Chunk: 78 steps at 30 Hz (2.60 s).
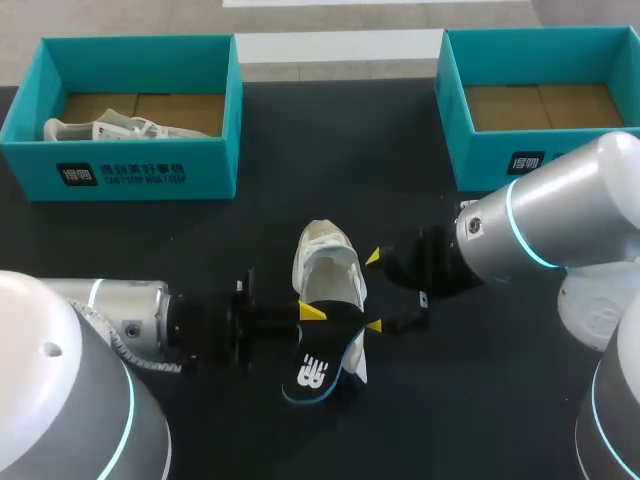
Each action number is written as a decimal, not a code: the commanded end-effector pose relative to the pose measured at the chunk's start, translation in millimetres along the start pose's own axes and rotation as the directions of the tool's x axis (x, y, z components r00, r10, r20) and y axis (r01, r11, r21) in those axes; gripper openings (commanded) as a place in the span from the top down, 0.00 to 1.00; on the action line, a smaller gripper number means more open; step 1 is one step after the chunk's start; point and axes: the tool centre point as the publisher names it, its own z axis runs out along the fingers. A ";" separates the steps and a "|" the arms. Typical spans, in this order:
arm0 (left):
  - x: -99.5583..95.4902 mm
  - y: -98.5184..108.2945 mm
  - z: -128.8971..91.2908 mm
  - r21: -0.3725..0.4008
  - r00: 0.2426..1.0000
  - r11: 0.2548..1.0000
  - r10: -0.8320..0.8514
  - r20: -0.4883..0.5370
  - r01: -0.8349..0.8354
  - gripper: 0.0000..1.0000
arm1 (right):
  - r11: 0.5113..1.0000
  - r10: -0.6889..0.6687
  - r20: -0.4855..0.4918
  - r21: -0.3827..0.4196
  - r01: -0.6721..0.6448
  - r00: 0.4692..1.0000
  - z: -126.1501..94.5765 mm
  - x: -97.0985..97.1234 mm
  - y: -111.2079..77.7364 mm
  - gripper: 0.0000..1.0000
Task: Take the shoe out of the shoebox, open the shoe tongue, remove and reinsert the insole, then place the shoe into the shoebox
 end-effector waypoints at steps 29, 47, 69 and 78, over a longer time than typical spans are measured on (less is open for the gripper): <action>0.9 11.2 4.9 0.006 1.000 1.000 -0.025 -0.016 0.025 1.00 | 1.000 -0.001 0.001 -0.001 0.001 1.000 0.2 1.0 -0.6 0.00; 5.6 41.4 9.4 0.010 0.999 1.000 -0.010 -0.035 0.010 1.00 | 1.000 -0.001 0.001 -0.001 0.001 1.000 0.2 1.0 -0.6 0.00; 5.4 91.1 18.3 -0.098 1.000 0.995 0.007 -0.010 -0.008 1.00 | 1.000 -0.001 0.001 -0.001 0.001 1.000 0.2 1.0 -0.6 0.00; -0.2 78.0 14.1 -0.097 1.000 0.995 -0.001 -0.007 0.000 0.93 | 1.000 -0.001 0.001 -0.001 0.001 1.000 0.2 1.0 -0.6 0.00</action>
